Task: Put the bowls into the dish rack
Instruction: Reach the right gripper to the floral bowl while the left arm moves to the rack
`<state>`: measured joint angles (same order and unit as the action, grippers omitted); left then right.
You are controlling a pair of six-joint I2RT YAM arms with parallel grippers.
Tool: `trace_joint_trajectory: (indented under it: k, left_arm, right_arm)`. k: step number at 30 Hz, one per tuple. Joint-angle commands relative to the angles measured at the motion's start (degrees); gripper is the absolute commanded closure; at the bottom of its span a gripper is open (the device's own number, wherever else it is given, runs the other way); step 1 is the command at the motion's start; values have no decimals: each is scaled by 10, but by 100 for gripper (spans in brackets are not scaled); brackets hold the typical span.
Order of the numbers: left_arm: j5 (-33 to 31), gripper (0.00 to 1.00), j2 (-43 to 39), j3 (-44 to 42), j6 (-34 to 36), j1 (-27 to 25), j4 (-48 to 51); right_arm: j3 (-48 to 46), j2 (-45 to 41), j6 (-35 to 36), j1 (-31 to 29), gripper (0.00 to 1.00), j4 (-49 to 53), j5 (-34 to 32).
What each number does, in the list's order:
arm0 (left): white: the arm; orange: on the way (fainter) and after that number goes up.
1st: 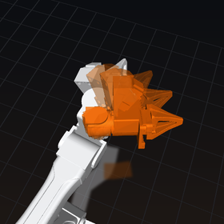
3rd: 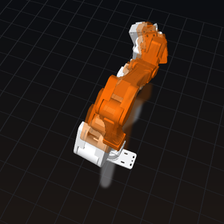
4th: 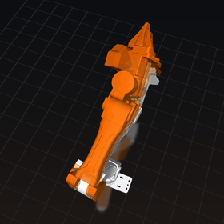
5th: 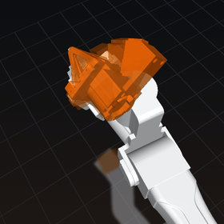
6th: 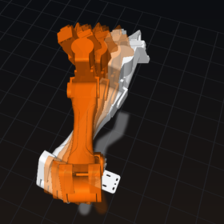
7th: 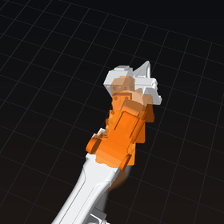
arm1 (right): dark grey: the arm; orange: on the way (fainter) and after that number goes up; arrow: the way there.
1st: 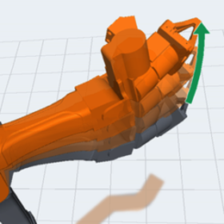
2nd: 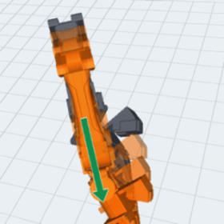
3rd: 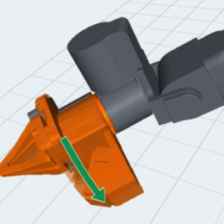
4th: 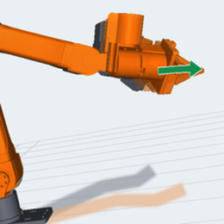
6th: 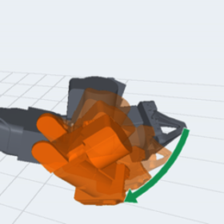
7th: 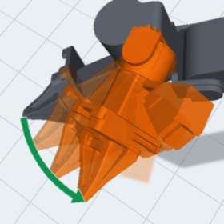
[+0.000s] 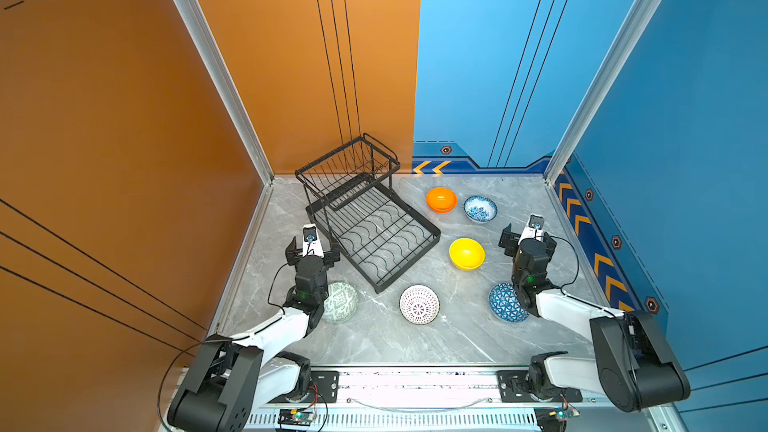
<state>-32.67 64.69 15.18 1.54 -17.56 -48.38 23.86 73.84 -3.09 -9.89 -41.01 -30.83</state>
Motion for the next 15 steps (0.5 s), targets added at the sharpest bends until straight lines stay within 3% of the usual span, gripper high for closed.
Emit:
trace_joint_trajectory:
  k: [1, 3, 5, 6, 8, 13, 15]
  left_arm:
    - [-82, 2, -32, -5, 10, -41, 21]
    - [-102, 2, -44, -5, -3, -61, 25]
    - [-70, 2, -53, 7, -23, -77, 44]
    - [-49, 2, -55, 20, -34, -86, 66]
    - [-24, 2, -49, 57, -59, -103, 120]
    - [40, 2, 17, 127, -70, -161, 140]
    - [26, 2, 50, 158, -55, -194, 148]
  right_arm:
    - [54, -24, -27, -3, 0, 151, -66]
    - [103, -25, -71, 5, 0, 250, -72]
    - [153, -22, -141, 11, 0, 338, -98]
    - [190, -21, -183, 18, 0, 401, -84]
    - [239, -26, -195, 34, 0, 484, -6]
    - [216, -62, -235, 87, 0, 437, 169]
    - [234, -49, -255, 106, 0, 453, 215]
